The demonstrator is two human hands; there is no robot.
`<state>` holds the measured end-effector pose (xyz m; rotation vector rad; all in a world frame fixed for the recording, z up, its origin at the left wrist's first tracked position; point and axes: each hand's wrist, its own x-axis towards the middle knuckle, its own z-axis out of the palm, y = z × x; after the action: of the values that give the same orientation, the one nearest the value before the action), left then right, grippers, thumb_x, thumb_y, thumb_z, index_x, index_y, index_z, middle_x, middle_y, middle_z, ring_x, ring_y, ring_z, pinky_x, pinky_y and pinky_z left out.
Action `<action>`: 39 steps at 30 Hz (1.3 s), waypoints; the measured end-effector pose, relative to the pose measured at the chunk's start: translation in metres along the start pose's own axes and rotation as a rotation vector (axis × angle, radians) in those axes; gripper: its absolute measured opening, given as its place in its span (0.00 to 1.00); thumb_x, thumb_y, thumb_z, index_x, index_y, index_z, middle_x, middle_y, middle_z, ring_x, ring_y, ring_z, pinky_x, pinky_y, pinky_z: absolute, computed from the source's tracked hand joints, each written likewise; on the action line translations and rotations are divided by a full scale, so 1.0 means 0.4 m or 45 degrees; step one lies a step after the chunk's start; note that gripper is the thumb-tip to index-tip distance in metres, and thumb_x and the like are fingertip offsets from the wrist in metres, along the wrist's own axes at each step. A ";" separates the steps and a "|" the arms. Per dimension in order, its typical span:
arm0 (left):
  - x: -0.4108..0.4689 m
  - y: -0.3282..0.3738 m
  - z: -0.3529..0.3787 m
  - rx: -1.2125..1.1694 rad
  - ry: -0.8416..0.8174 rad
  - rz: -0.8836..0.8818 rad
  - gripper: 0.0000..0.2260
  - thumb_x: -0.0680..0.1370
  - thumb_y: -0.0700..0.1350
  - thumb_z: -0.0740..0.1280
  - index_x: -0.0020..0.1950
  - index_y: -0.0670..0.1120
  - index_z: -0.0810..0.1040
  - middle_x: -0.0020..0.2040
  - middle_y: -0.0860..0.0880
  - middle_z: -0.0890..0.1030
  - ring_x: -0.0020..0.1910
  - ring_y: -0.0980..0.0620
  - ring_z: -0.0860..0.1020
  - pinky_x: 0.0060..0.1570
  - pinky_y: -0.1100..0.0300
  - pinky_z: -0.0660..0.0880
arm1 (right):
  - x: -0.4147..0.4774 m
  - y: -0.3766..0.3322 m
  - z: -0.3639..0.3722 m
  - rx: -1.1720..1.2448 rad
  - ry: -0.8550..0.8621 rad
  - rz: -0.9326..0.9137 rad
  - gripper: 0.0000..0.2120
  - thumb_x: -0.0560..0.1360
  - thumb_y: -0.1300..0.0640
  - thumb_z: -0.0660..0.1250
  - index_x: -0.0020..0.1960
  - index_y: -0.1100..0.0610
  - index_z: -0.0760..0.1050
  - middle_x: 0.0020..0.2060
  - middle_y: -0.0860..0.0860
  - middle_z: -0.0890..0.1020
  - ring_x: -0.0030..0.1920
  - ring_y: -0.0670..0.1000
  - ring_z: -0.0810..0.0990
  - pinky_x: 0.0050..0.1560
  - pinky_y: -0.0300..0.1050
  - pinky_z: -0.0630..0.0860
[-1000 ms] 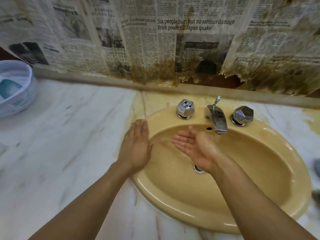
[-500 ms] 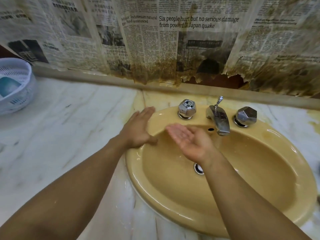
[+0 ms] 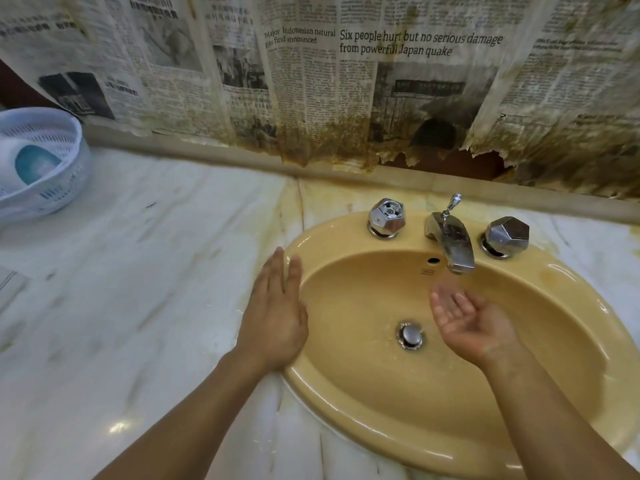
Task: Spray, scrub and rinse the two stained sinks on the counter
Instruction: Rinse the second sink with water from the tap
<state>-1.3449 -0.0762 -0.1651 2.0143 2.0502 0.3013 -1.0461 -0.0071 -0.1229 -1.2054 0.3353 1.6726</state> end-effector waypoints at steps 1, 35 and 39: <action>0.008 -0.002 -0.004 0.026 -0.008 0.010 0.34 0.80 0.54 0.48 0.85 0.44 0.46 0.84 0.41 0.41 0.83 0.42 0.44 0.82 0.50 0.44 | 0.002 -0.005 -0.002 -0.019 0.002 -0.009 0.13 0.86 0.55 0.57 0.60 0.63 0.75 0.53 0.60 0.82 0.54 0.58 0.83 0.46 0.50 0.80; 0.329 0.113 -0.009 0.300 -0.183 0.352 0.41 0.81 0.64 0.59 0.85 0.47 0.43 0.85 0.46 0.45 0.83 0.45 0.48 0.79 0.47 0.50 | -0.041 0.136 0.160 -0.248 -0.428 0.234 0.19 0.84 0.58 0.58 0.67 0.71 0.74 0.57 0.68 0.83 0.59 0.65 0.83 0.65 0.55 0.78; 0.199 0.035 -0.020 0.251 -0.144 0.146 0.45 0.79 0.58 0.66 0.84 0.48 0.40 0.84 0.43 0.44 0.83 0.42 0.47 0.80 0.48 0.49 | -0.064 0.183 0.189 -1.012 -0.512 0.191 0.20 0.85 0.54 0.59 0.61 0.72 0.77 0.55 0.67 0.84 0.54 0.64 0.85 0.55 0.53 0.84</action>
<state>-1.3352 0.0038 -0.1558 2.2131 1.9666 0.0050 -1.1491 -0.0023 -0.0893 -1.3627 -0.5552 2.2196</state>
